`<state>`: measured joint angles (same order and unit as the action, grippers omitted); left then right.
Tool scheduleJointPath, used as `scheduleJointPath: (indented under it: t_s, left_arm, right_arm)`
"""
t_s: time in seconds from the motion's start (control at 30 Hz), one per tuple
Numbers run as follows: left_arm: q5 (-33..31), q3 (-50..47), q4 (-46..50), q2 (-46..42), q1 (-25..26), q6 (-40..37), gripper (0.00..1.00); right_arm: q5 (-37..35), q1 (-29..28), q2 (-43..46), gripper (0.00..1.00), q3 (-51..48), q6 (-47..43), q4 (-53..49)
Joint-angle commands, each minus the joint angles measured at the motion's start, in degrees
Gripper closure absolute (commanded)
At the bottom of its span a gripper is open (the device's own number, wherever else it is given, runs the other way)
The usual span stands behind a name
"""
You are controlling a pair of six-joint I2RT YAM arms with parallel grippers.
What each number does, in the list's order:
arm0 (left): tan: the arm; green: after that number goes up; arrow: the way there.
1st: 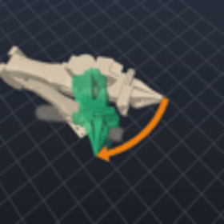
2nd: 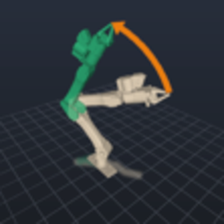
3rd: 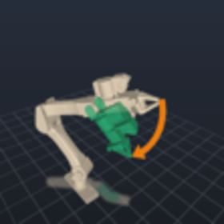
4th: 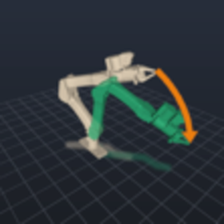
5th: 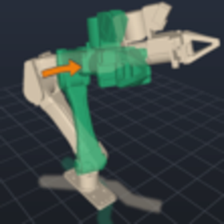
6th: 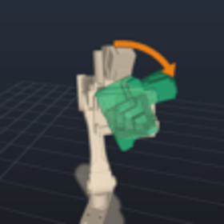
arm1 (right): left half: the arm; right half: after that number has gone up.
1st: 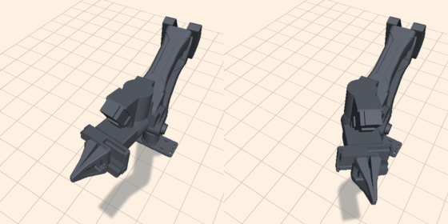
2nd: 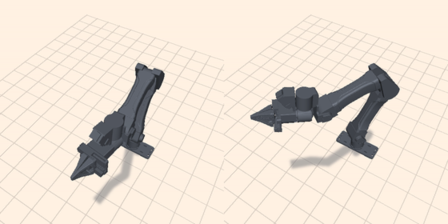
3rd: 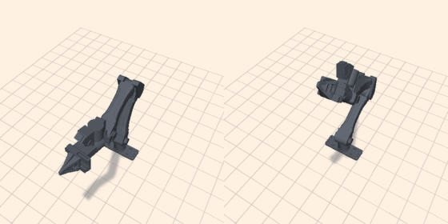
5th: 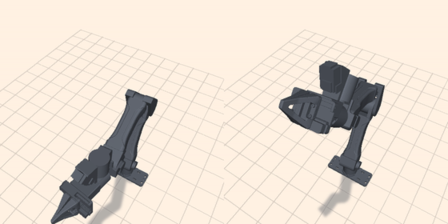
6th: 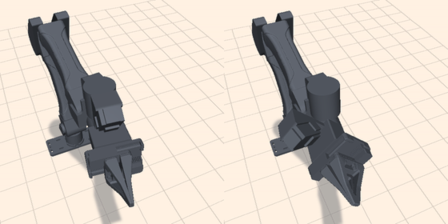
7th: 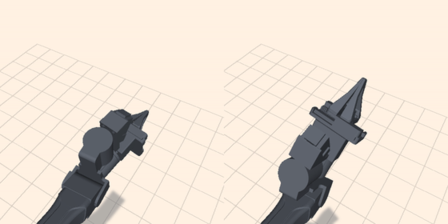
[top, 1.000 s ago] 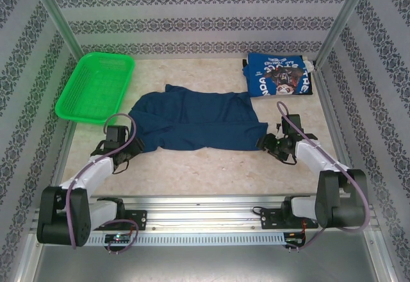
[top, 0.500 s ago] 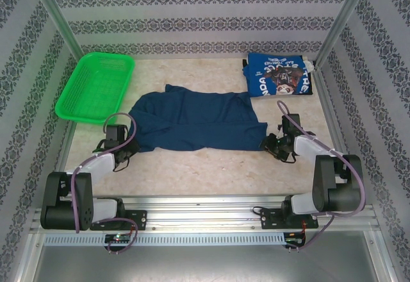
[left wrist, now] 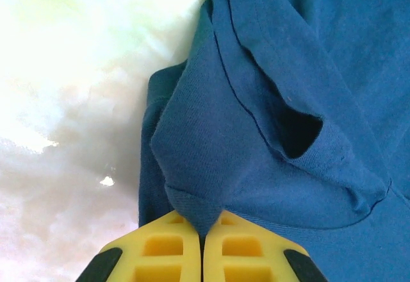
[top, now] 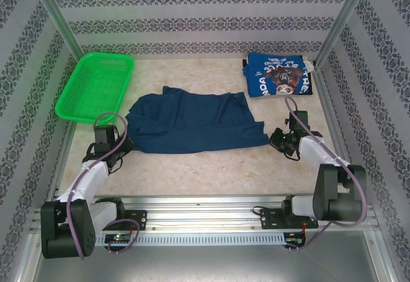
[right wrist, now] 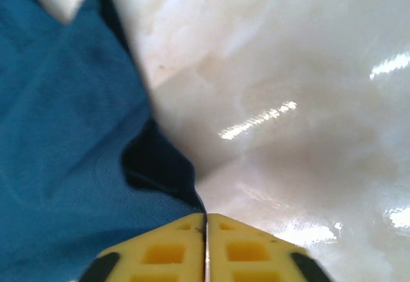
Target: Fold and stack the t-shirts
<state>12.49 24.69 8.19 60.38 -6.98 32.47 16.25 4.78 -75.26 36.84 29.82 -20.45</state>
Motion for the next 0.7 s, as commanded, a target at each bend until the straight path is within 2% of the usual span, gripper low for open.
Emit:
scheduleJointPath:
  t_s: [0.0,0.1,0.23,0.5,0.6,0.67]
  left_arm:
    - [1.46,-1.35,1.80,0.70,-0.75,-1.33,0.94]
    - [1.81,-0.67,2.35,0.70,-0.75,-1.52,0.94]
    - [2.47,-0.56,3.11,-0.03,-0.75,-1.29,0.94]
    - [2.65,-1.47,4.21,-2.78,-0.75,0.11,0.94]
    - [3.19,-1.66,4.42,-3.51,-0.83,0.91,0.94]
    - [3.24,-1.75,5.01,-4.15,-0.83,1.09,0.94]
  right_arm:
    - [1.50,0.33,3.80,0.77,-2.87,-0.38,-2.47]
    - [1.52,0.35,5.52,0.64,-4.37,-0.73,-2.96]
    - [2.86,0.28,5.18,0.58,-4.67,-0.35,-2.25]
    - [6.08,-1.56,-2.48,0.56,-3.84,3.58,7.70]
    - [5.49,-2.03,-5.76,0.60,-2.40,4.50,9.81]
    - [2.88,-2.08,-7.31,0.82,-1.45,4.73,10.03]
